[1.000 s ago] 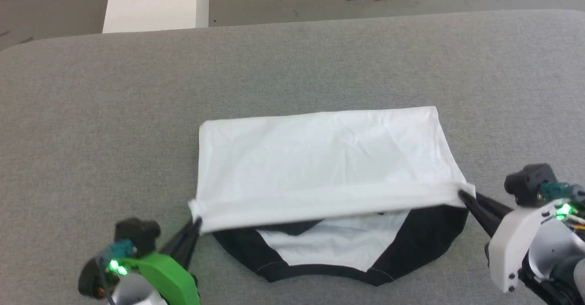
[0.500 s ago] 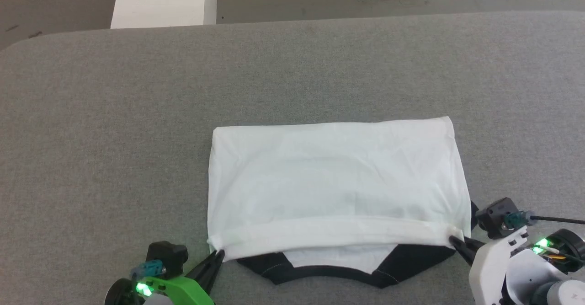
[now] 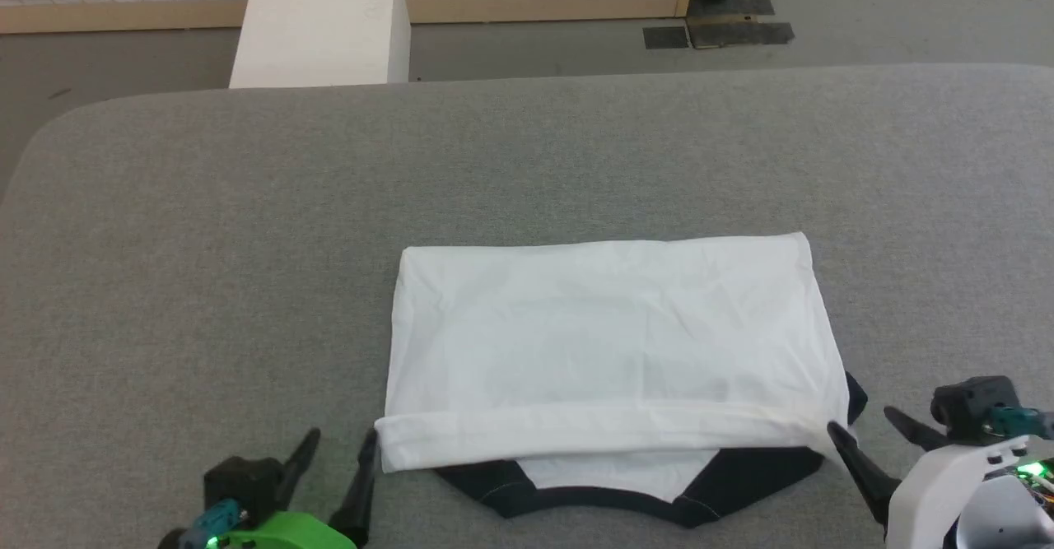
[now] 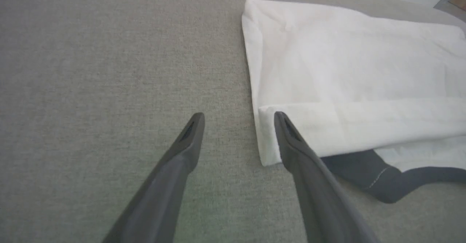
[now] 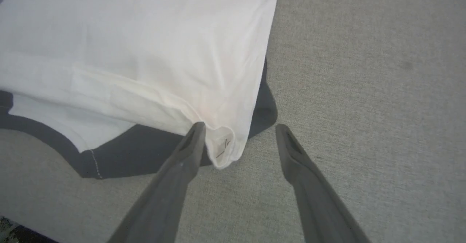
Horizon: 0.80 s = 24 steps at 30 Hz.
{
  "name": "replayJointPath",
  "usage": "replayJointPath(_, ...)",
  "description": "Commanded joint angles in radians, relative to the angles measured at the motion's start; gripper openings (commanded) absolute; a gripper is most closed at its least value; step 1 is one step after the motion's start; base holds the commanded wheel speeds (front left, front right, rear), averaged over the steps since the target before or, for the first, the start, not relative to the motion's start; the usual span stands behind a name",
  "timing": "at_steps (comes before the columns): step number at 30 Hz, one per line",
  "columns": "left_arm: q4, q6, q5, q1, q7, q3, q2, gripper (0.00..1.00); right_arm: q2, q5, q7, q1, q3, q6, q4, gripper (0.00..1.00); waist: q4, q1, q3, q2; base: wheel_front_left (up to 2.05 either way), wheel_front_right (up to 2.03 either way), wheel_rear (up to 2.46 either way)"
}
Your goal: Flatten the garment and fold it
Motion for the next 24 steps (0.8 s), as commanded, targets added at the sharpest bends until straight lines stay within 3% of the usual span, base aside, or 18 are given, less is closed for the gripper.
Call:
replayJointPath(1,-0.008,0.010,0.016,-0.002,-0.044,0.013,-0.006,1.00,0.028,-0.012,-0.033,0.015,-0.023,-0.002,-0.024,1.00,0.016,0.0001,-0.015,0.0069,0.00,0.00,0.00)
replayJointPath(7,-0.008,0.063,0.071,-0.058,-0.189,0.073,-0.039,1.00,0.179,-0.037,-0.177,0.027,-0.156,-0.002,-0.073,1.00,0.030,0.0001,-0.037,0.0069,0.00,0.00,0.00)
replayJointPath(13,-0.001,0.071,0.134,-0.147,-0.211,0.138,-0.087,1.00,0.287,-0.067,-0.225,-0.008,-0.231,-0.002,-0.037,1.00,0.034,0.0001,-0.050,0.0069,0.00,0.00,0.00)
replayJointPath(18,0.003,0.049,0.200,-0.203,-0.212,0.195,-0.140,1.00,0.318,-0.057,-0.208,-0.072,-0.312,-0.002,0.046,1.00,0.033,0.0001,-0.051,0.0069,0.00,0.00,0.00)
replayJointPath(24,0.061,0.008,0.262,-0.240,-0.212,0.240,-0.182,1.00,0.319,0.061,-0.162,-0.192,-0.347,-0.002,0.269,1.00,0.024,0.0001,-0.039,0.0069,0.00,0.00,0.00)
